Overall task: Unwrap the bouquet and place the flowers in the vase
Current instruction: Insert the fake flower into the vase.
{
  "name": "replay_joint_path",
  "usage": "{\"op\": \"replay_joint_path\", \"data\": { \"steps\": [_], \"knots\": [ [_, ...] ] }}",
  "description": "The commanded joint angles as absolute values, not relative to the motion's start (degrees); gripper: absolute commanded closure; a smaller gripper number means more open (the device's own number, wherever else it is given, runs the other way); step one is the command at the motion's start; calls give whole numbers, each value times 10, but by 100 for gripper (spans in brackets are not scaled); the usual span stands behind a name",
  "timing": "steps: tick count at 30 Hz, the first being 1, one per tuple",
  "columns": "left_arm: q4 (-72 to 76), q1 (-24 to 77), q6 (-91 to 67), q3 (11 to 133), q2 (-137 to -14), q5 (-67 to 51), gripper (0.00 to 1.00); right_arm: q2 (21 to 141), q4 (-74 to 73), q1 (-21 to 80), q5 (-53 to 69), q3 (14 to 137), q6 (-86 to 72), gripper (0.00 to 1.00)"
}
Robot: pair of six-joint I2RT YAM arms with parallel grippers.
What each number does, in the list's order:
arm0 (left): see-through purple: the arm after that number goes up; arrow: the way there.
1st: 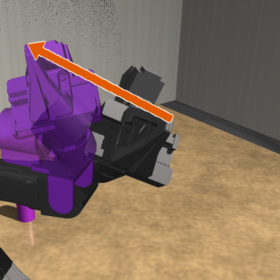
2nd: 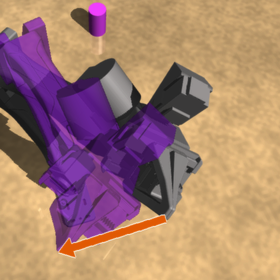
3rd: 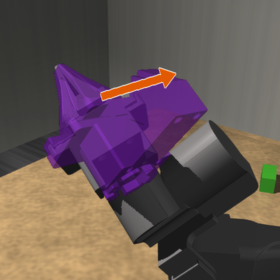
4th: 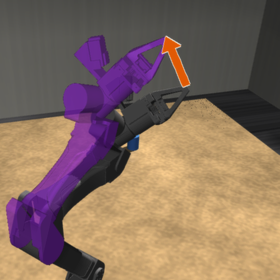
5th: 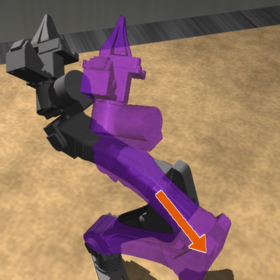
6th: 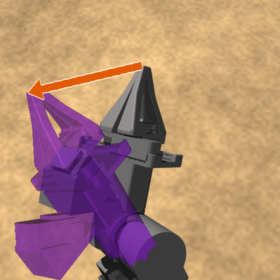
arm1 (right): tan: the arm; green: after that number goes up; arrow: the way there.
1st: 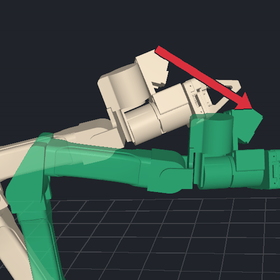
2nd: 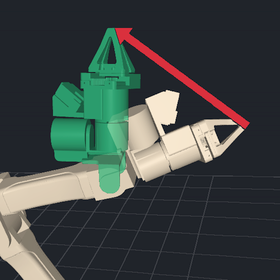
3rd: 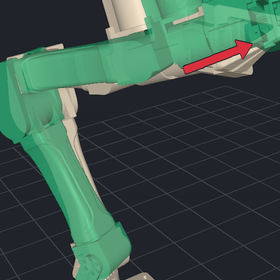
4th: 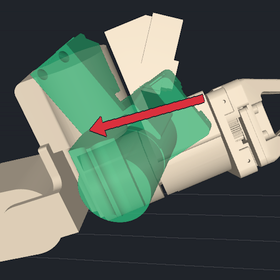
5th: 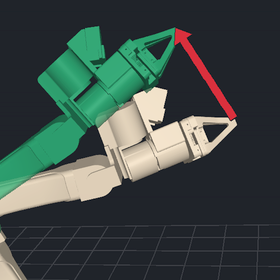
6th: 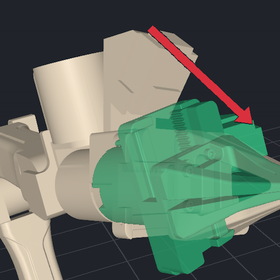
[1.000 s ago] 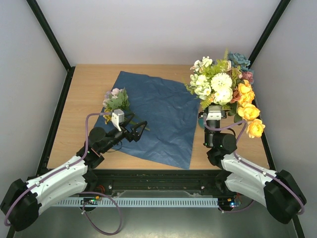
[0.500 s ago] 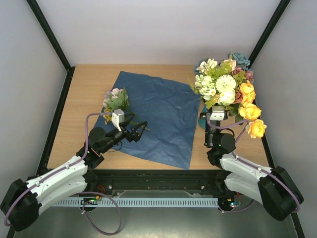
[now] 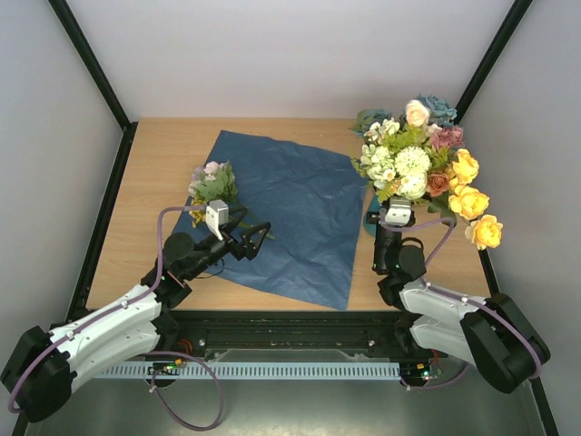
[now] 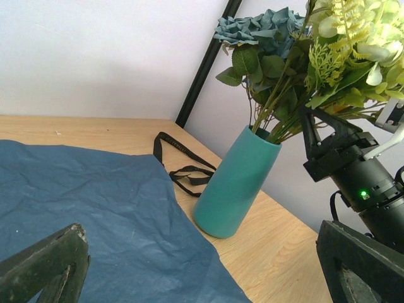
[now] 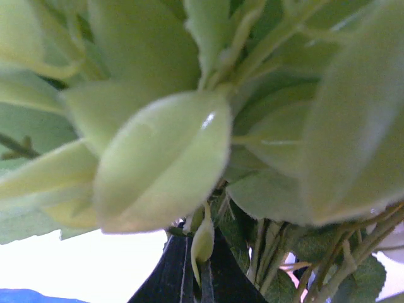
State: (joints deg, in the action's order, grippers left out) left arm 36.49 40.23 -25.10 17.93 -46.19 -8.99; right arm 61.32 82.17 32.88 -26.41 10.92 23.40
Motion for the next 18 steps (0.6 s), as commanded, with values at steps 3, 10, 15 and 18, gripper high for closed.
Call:
{"op": "replay_joint_path", "data": {
  "steps": [3,10,15,18],
  "knots": [
    [386,404,-251,180,-465,-93,1,638,876,326,-286,85,193,98],
    [388,405,-251,180,-469,-92,1,682,911,325,-290,81,184,96],
    [383,404,-249,180,-470,-83,1,699,913,325,-277,84,171,96],
    [381,404,-248,181,-470,-83,1,701,914,325,-288,84,171,95]
  ]
}}
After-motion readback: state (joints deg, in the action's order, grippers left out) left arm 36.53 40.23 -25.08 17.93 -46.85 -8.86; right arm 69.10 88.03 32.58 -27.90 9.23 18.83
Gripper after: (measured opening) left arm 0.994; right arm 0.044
